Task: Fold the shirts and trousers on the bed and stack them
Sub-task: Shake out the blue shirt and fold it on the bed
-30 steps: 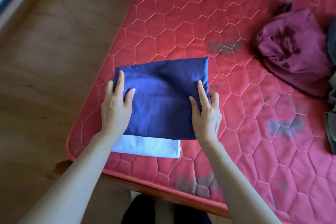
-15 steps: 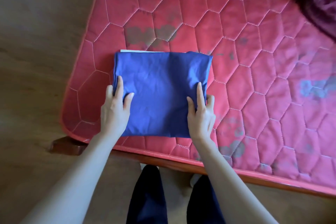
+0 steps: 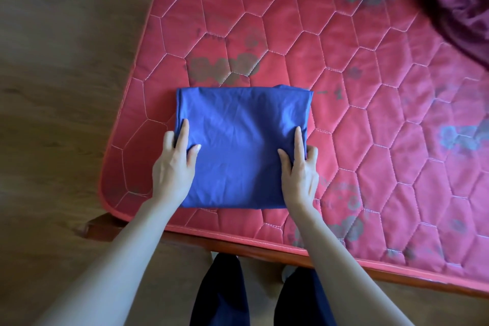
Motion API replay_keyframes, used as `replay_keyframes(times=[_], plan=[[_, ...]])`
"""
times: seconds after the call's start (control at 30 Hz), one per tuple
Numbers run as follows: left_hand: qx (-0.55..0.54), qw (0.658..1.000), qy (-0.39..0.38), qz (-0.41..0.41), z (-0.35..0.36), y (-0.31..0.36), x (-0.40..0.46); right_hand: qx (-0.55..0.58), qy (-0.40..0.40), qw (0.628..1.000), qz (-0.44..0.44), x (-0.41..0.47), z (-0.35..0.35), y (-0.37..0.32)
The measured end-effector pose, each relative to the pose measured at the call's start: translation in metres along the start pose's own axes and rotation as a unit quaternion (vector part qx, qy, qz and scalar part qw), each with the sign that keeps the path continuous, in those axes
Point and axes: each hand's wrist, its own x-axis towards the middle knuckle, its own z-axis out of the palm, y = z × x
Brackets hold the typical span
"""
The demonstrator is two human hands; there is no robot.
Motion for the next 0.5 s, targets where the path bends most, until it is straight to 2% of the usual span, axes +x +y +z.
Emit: replay_keyframes(times=[0.2, 0.3, 0.37, 0.43, 0.5], plan=[[0.019, 0.999, 0.021, -0.021, 0.003, -0.002, -0.002, -0.014, -0.023, 1.0, 0.006, 0.001, -0.003, 0.004], [0.065, 0.996, 0.048, -0.023, 0.002, 0.002, -0.002, -0.021, 0.002, 1.0, -0.022, 0.001, -0.008, 0.002], [0.127, 0.99, 0.06, 0.017, 0.002, 0.004, 0.001, -0.052, 0.07, 0.993, -0.076, 0.004, -0.01, -0.002], [0.161, 0.981, 0.067, 0.083, 0.005, 0.011, 0.008, -0.113, 0.154, 0.969, -0.154, 0.009, -0.008, -0.009], [0.165, 0.974, 0.055, 0.143, 0.014, 0.026, 0.013, -0.131, 0.172, 0.95, -0.223, 0.013, 0.001, -0.023]])
